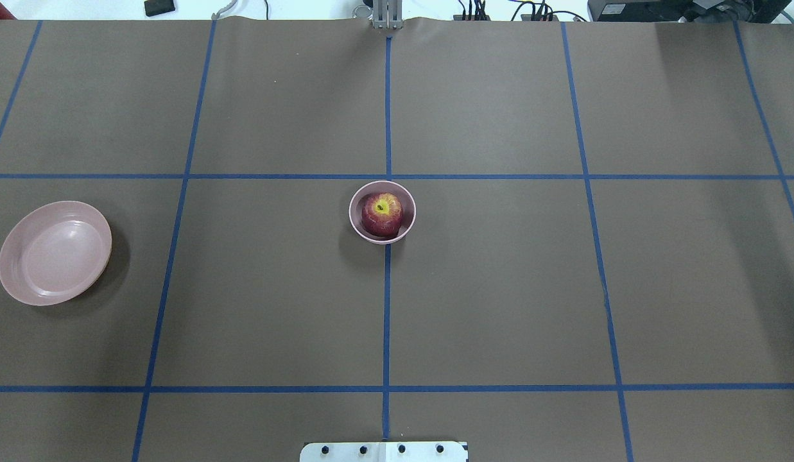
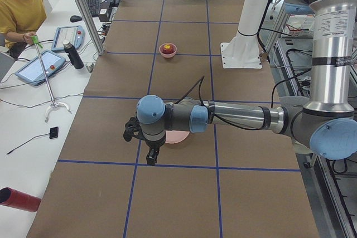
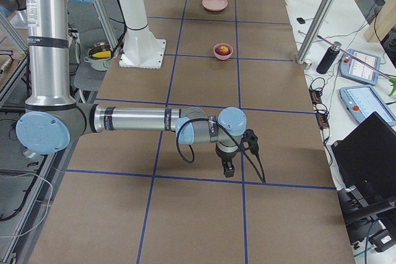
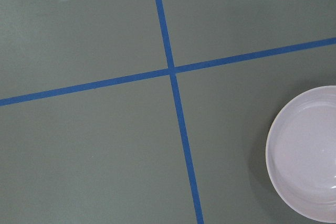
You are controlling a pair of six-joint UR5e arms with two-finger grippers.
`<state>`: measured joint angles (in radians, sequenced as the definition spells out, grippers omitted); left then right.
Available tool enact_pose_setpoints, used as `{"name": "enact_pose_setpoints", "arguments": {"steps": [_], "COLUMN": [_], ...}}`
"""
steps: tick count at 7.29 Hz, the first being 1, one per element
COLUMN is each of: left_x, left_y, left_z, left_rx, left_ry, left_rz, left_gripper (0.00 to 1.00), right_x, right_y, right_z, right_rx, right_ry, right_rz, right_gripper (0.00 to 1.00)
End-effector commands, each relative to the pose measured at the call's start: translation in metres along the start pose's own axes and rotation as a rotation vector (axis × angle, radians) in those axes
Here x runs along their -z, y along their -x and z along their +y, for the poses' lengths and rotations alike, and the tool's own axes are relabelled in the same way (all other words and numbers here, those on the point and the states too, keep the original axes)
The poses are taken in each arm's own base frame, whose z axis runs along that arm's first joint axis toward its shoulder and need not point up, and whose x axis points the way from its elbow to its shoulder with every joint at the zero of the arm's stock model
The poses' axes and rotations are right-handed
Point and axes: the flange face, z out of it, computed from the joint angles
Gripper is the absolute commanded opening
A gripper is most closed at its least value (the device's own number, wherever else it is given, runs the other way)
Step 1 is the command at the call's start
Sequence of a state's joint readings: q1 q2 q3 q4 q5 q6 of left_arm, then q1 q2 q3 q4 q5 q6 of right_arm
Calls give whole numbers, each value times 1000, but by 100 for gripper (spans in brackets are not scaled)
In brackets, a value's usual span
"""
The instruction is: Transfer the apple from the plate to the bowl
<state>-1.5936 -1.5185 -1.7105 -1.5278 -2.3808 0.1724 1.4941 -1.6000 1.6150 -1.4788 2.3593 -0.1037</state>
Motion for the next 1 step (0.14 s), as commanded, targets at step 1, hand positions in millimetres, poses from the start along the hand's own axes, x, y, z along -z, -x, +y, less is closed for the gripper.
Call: {"name": "enact_pose_setpoints", "arguments": {"steps": [1], "left_x": [-1], "left_y": [0], "left_z": [1], "left_rx": [3], "left_ry": [3], "left_rz": [0], "left_gripper": [98], "right_x": [0], "right_y": [0], "right_z": [-1], "right_rx": [1], "right_ry": [0], "right_rz": [0], "right_gripper": [100]}}
